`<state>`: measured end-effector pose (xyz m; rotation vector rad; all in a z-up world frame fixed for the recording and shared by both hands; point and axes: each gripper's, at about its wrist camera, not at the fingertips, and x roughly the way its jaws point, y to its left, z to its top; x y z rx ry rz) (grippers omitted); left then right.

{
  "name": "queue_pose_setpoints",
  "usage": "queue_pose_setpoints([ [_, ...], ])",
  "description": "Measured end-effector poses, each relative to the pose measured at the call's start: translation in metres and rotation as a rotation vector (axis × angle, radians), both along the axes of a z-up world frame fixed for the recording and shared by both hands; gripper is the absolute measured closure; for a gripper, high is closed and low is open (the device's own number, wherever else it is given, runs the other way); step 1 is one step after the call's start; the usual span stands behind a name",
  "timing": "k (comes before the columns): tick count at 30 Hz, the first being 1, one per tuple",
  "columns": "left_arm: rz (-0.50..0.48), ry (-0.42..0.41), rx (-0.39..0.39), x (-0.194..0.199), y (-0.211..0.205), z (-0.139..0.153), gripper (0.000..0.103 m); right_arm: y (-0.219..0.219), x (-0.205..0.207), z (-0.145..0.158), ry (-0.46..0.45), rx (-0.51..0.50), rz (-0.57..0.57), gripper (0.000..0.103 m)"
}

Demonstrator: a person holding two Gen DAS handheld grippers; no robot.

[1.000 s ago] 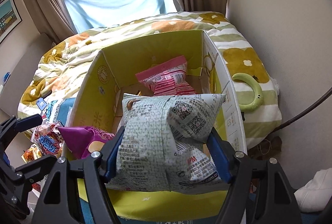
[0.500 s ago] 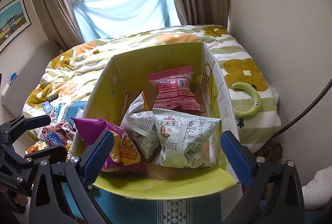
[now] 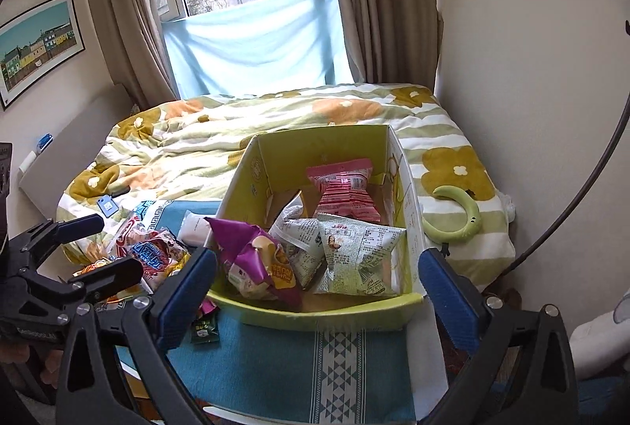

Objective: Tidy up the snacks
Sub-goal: 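Withdraw both open tools from the box toward the remaining snacks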

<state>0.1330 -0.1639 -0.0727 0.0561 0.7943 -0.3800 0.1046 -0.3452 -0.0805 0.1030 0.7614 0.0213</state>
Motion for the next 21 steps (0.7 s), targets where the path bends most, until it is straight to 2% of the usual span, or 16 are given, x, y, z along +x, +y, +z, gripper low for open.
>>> queue_pose_setpoints([
  [5,0.092,-0.037,0.002,-0.037,0.028,0.013,0.001,0.014,-0.027,0.014,-0.016,-0.02,0.027,0.001],
  [10,0.193,-0.05,0.019,-0.071,0.066,0.016,0.001,0.034,-0.042,0.014,-0.028,0.005,0.1,0.001],
  [21,0.393,-0.029,0.027,-0.102,0.161,0.001,0.001,0.11,-0.041,0.008,-0.067,0.01,0.297,0.001],
])
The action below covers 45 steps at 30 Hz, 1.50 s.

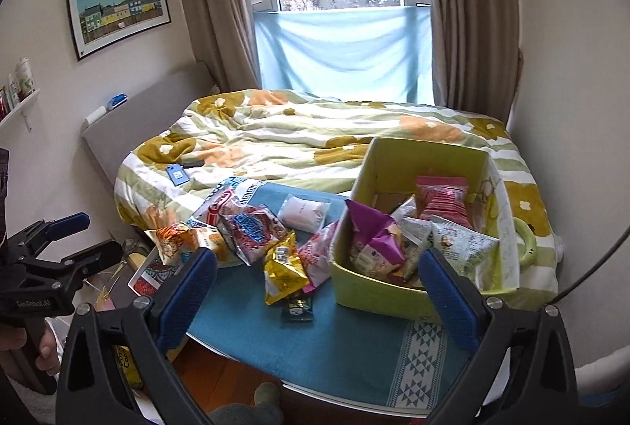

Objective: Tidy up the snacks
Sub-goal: 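Withdraw both open tools from the box toward the remaining snacks, then grasp the orange cheese-stick bag with the left tool while the right tool grasps the cream cake bag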

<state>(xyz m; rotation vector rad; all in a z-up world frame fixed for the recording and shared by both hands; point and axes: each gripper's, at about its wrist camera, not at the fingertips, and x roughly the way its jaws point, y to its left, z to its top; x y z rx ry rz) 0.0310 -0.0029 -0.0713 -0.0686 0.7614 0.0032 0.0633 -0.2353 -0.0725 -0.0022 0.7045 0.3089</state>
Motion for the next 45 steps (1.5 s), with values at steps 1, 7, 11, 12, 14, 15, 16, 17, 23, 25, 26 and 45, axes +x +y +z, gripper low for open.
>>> queue_pose_setpoints([
  [1,0.01,0.003,0.004,0.0,0.007,-0.002,0.001,0.007,0.003,-0.001,0.001,-0.001,0.014,0.001],
  [7,0.034,0.037,0.027,0.017,0.056,-0.02,0.001,0.05,0.027,-0.016,0.029,0.004,0.073,0.001],
  [11,0.02,0.075,0.037,0.041,0.09,-0.038,0.001,0.082,0.048,-0.032,0.069,-0.006,0.092,0.001],
  [12,0.013,0.089,0.041,0.048,0.098,-0.045,0.001,0.09,0.054,-0.036,0.079,-0.007,0.098,0.001],
  [14,-0.008,0.119,0.045,0.062,0.111,-0.059,0.001,0.105,0.065,-0.045,0.102,-0.008,0.107,0.001],
  [15,-0.021,0.134,0.047,0.069,0.118,-0.067,0.001,0.114,0.07,-0.051,0.116,-0.008,0.111,0.001],
  [16,-0.035,0.149,0.049,0.076,0.124,-0.075,0.001,0.121,0.076,-0.056,0.13,-0.006,0.118,0.001],
  [17,-0.049,0.162,0.051,0.083,0.13,-0.084,0.001,0.13,0.082,-0.062,0.144,-0.006,0.122,0.001],
  [23,-0.142,0.204,0.083,0.113,0.151,-0.134,0.001,0.178,0.109,-0.109,0.253,0.005,0.146,0.001],
  [25,-0.17,0.206,0.094,0.122,0.155,-0.147,0.001,0.193,0.116,-0.126,0.293,0.008,0.152,0.001],
  [26,-0.185,0.208,0.098,0.127,0.157,-0.154,0.001,0.199,0.119,-0.133,0.308,0.006,0.153,0.001],
  [45,-0.441,0.348,0.228,0.165,0.135,-0.223,0.04,0.238,0.15,-0.205,0.455,-0.022,0.14,0.001],
])
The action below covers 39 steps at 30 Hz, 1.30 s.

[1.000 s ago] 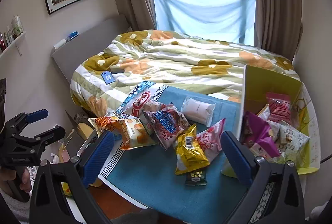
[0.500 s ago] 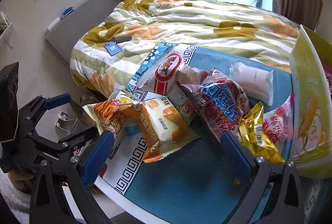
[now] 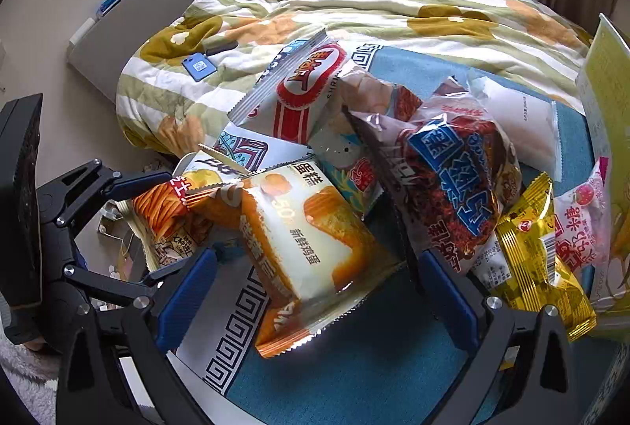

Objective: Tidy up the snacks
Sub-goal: 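Grasp the orange cheese-stick bag with the left tool while the right tool grasps the cream cake bag, then carry both bags over the yellow box and open both tools to drop them in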

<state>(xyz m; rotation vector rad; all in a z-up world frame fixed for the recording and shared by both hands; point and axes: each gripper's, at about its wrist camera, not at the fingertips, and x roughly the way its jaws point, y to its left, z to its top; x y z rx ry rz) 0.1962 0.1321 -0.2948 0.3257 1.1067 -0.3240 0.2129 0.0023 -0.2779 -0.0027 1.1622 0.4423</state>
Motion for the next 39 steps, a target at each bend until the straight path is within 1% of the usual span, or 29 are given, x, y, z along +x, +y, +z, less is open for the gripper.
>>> queue_pose_setpoints([
  [4,-0.014,0.009,-0.001,-0.005,-0.002,-0.003,0.044,0.009,0.005,-0.004,0.001,-0.009,0.043,0.001],
  [7,-0.012,0.013,-0.004,-0.006,-0.001,-0.003,0.045,0.014,0.009,-0.008,0.001,-0.015,0.084,0.001],
  [10,-0.008,0.015,-0.011,-0.006,0.001,-0.002,0.045,0.019,0.011,-0.012,-0.003,-0.027,0.148,0.001],
  [14,-0.004,0.009,-0.012,-0.006,0.001,-0.002,0.045,0.026,0.009,-0.019,-0.02,-0.079,0.242,0.001],
  [18,0.022,0.002,-0.017,-0.007,0.0,-0.005,0.045,0.027,0.009,-0.028,0.002,-0.08,0.317,0.016],
  [20,0.03,-0.002,-0.016,-0.008,-0.001,-0.007,0.045,0.028,0.009,-0.032,0.012,-0.083,0.342,0.02],
  [21,0.03,-0.005,-0.014,-0.008,-0.002,-0.007,0.045,0.027,0.009,-0.033,0.014,-0.082,0.345,0.025],
  [23,0.03,-0.015,-0.012,-0.009,-0.003,-0.006,0.046,0.027,0.009,-0.036,0.026,-0.079,0.345,0.031],
  [24,0.029,-0.02,-0.009,-0.01,-0.004,-0.006,0.047,0.026,0.008,-0.036,0.024,-0.079,0.342,0.033],
  [25,0.028,-0.025,-0.003,-0.011,-0.004,-0.005,0.05,0.026,0.007,-0.036,0.02,-0.078,0.34,0.035],
  [27,0.034,-0.031,0.006,-0.013,-0.005,-0.003,0.052,0.025,0.005,-0.035,0.016,-0.081,0.329,0.039],
  [29,0.051,-0.024,0.011,-0.015,-0.005,0.0,0.053,0.021,0.001,-0.033,0.014,-0.072,0.309,0.04],
  [33,0.109,-0.041,0.002,-0.027,-0.006,0.015,0.054,0.01,-0.003,-0.025,0.008,-0.032,0.261,0.041],
  [36,0.154,-0.068,0.008,-0.037,-0.012,0.032,0.054,-0.001,-0.008,-0.01,-0.005,0.013,0.228,0.041],
  [39,0.196,-0.095,-0.002,-0.047,-0.021,0.053,0.054,-0.014,-0.016,0.009,-0.024,0.048,0.21,0.041],
])
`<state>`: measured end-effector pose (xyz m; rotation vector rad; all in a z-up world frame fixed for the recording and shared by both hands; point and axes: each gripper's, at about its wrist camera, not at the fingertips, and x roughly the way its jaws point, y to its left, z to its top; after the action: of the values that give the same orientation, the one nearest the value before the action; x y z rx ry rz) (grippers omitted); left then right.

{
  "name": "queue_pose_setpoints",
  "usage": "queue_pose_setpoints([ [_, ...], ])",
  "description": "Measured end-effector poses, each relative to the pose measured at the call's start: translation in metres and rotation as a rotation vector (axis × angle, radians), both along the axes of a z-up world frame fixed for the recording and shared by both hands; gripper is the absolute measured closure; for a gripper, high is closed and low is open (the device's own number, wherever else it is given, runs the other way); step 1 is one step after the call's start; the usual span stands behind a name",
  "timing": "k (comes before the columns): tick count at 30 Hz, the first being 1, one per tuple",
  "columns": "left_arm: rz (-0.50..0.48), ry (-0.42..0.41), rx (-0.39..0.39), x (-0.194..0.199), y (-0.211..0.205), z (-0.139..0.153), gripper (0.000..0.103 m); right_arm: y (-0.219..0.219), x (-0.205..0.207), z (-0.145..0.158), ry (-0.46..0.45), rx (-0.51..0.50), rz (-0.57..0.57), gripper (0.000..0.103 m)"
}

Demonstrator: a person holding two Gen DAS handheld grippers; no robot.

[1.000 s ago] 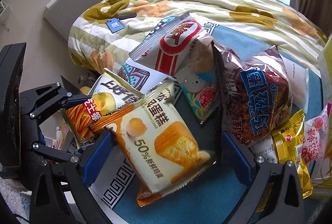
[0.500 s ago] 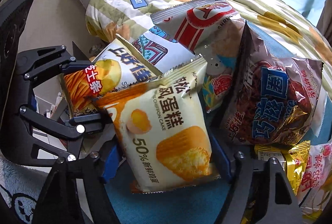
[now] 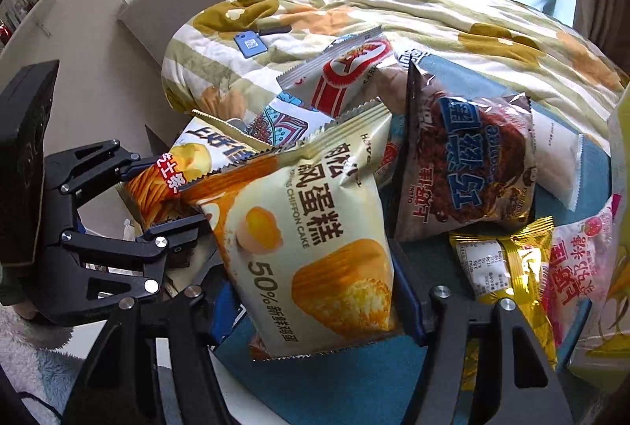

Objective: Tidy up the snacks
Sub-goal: 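Carry both bags over the yellow box and open both tools to drop them in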

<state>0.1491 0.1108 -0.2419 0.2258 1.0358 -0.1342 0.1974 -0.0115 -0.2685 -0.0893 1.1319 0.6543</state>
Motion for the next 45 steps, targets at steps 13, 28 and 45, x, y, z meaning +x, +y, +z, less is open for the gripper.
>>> queue_pose_setpoints([
  [13,0.049,-0.188,-0.103,-0.011,-0.113,0.105,0.054,-0.121,-0.035,0.101,-0.099,0.038,-0.126,0.041],
  [28,-0.166,-0.275,-0.214,0.072,-0.288,0.168,0.054,-0.282,-0.033,0.177,-0.237,0.039,-0.375,0.041],
  [45,-0.288,-0.117,-0.143,0.234,-0.398,0.104,0.001,-0.376,0.055,0.16,-0.148,0.041,-0.659,0.041],
])
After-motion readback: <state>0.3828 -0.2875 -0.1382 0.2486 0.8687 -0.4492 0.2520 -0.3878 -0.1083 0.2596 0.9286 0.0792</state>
